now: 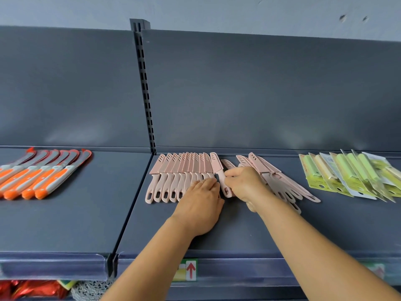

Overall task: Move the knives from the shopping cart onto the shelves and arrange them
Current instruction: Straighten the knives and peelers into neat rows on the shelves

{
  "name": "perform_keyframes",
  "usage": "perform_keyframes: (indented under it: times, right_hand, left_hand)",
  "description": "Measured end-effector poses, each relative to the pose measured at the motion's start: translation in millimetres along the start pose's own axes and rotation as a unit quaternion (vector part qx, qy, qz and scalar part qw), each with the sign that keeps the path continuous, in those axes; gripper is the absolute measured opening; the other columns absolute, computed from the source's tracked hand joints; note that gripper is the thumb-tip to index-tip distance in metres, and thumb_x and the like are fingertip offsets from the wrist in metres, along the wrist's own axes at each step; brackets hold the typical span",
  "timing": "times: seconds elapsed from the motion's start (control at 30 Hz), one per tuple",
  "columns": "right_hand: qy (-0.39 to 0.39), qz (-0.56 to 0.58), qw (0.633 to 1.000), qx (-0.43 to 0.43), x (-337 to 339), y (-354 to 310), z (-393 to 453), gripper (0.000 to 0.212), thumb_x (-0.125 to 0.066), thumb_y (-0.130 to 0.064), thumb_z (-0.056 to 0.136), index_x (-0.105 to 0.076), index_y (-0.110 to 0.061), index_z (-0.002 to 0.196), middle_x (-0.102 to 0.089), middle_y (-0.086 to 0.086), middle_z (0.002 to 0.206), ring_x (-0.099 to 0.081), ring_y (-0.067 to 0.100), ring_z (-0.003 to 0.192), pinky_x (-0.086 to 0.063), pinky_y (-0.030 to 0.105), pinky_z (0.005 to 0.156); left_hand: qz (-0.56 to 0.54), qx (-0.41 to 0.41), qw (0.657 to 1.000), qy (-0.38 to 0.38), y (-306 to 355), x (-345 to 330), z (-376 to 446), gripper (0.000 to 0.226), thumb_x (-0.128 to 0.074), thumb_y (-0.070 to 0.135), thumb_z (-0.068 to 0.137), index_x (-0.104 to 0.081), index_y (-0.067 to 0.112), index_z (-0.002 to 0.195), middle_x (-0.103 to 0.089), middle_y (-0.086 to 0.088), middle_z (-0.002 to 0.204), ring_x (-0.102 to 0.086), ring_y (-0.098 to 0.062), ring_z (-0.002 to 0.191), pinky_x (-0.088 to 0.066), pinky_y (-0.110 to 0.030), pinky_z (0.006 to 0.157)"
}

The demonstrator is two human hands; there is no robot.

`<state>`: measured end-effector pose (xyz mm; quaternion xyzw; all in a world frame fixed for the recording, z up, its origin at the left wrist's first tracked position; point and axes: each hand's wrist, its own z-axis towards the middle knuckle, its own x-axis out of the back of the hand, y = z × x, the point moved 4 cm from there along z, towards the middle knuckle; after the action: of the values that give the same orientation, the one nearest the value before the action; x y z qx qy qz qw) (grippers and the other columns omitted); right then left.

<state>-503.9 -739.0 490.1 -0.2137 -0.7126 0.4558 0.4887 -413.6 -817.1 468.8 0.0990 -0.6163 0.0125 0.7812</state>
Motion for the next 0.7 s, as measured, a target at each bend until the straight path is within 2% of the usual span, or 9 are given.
perform_keyframes:
  times: [0.07, 0.13, 0.2, 0.27, 0.4, 0.5, 0.57, 0.63, 0.7]
  right_hand:
    - [0.0, -0.003, 1.0, 0.001, 0.6, -0.5, -1.4, 0.027, -0.055, -0.003, 0.085, -0.072, -0.009, 0.105, -0.071, 0.014, 0.098, -0.064, 0.029, 0.09, -0.049, 0.028, 0.074]
    - [-0.001, -0.02, 1.0, 0.008, 1.6, -1.4, -1.5, 0.025, -0.054, -0.002, 0.085, -0.072, -0.006, 0.102, -0.071, 0.016, 0.104, -0.061, 0.026, 0.084, -0.047, 0.027, 0.072]
    - [-0.004, -0.054, 0.998, 0.017, 2.1, -2.0, -0.2, 0.026, -0.053, -0.004, 0.087, -0.071, -0.006, 0.105, -0.071, 0.014, 0.102, -0.054, 0.02, 0.079, -0.042, 0.023, 0.069]
    - [-0.011, -0.106, 0.994, 0.024, 1.3, -2.3, 1.4, 0.027, -0.05, -0.004, 0.088, -0.07, -0.003, 0.105, -0.069, 0.014, 0.095, -0.053, 0.021, 0.077, -0.041, 0.023, 0.067]
    - [-0.005, -0.184, 0.982, 0.04, -1.6, -3.9, 1.2, 0.028, -0.049, -0.005, 0.088, -0.069, -0.004, 0.107, -0.07, 0.015, 0.102, -0.063, 0.032, 0.095, -0.055, 0.035, 0.081]
    - [-0.02, -0.225, 0.972, 0.07, -6.8, -4.4, 0.1, 0.029, -0.047, -0.008, 0.09, -0.071, -0.017, 0.105, -0.07, 0.008, 0.101, -0.063, 0.028, 0.093, -0.055, 0.035, 0.083]
    - [-0.025, -0.244, 0.967, 0.074, -5.6, -3.3, -1.1, 0.031, -0.046, -0.008, 0.091, -0.069, -0.021, 0.106, -0.068, 0.005, 0.101, -0.062, 0.026, 0.093, -0.053, 0.032, 0.081]
    - [0.0, -0.301, 0.95, 0.084, 3.2, -2.3, -2.3, 0.028, -0.047, -0.006, 0.09, -0.067, -0.021, 0.103, -0.064, 0.005, 0.105, -0.059, 0.028, 0.1, -0.048, 0.027, 0.078]
    - [0.037, -0.381, 0.918, 0.1, 15.1, 0.7, -3.6, 0.021, -0.048, -0.008, 0.09, -0.062, -0.018, 0.101, -0.056, 0.007, 0.108, -0.053, 0.03, 0.11, -0.044, 0.029, 0.078]
  left_hand:
    - [-0.005, 0.002, 1.0, -0.004, -0.5, -0.4, 0.0, 0.043, -0.035, 0.031, 0.1, -0.044, 0.01, 0.136, -0.039, -0.001, 0.142, -0.037, -0.02, 0.129, -0.019, -0.029, 0.114]
    - [-0.007, 0.002, 1.0, -0.005, -0.7, -0.3, -0.5, 0.044, -0.034, 0.031, 0.1, -0.041, 0.01, 0.138, -0.037, -0.002, 0.144, -0.035, -0.02, 0.132, -0.018, -0.029, 0.115]
    - [-0.015, 0.004, 1.0, -0.005, -0.5, 0.4, -1.2, 0.045, -0.034, 0.03, 0.101, -0.038, 0.01, 0.141, -0.034, -0.002, 0.148, -0.033, -0.02, 0.135, -0.015, -0.028, 0.116]
    - [-0.02, 0.001, 1.0, 0.001, 0.3, 1.2, -1.9, 0.044, -0.034, 0.027, 0.101, -0.038, 0.009, 0.141, -0.034, -0.002, 0.147, -0.034, -0.02, 0.133, -0.016, -0.027, 0.115]
    - [-0.038, -0.008, 0.999, 0.026, -0.3, 3.1, -3.6, 0.041, -0.032, 0.021, 0.097, -0.042, 0.009, 0.135, -0.038, -0.003, 0.14, -0.039, -0.022, 0.127, -0.024, -0.027, 0.109]
    - [-0.041, -0.031, 0.998, 0.029, 4.2, 5.7, -2.7, 0.061, -0.018, 0.037, 0.09, -0.036, 0.012, 0.143, -0.036, -0.004, 0.146, -0.032, -0.021, 0.136, -0.021, -0.031, 0.114]
    - [-0.022, -0.043, 0.999, 0.023, 8.2, 5.8, -0.9, 0.069, -0.015, 0.05, 0.088, -0.039, 0.014, 0.142, -0.039, -0.003, 0.146, -0.032, -0.019, 0.136, -0.018, -0.029, 0.113]
    - [0.002, -0.037, 0.999, 0.006, 9.2, 4.2, 1.8, 0.057, -0.027, 0.048, 0.095, -0.044, 0.014, 0.137, -0.041, -0.001, 0.144, -0.035, -0.02, 0.133, -0.019, -0.029, 0.112]
    - [0.014, -0.03, 0.999, 0.002, 8.1, 1.8, 3.9, 0.046, -0.035, 0.04, 0.099, -0.046, 0.013, 0.135, -0.043, -0.001, 0.142, -0.038, -0.02, 0.13, -0.02, -0.029, 0.111]
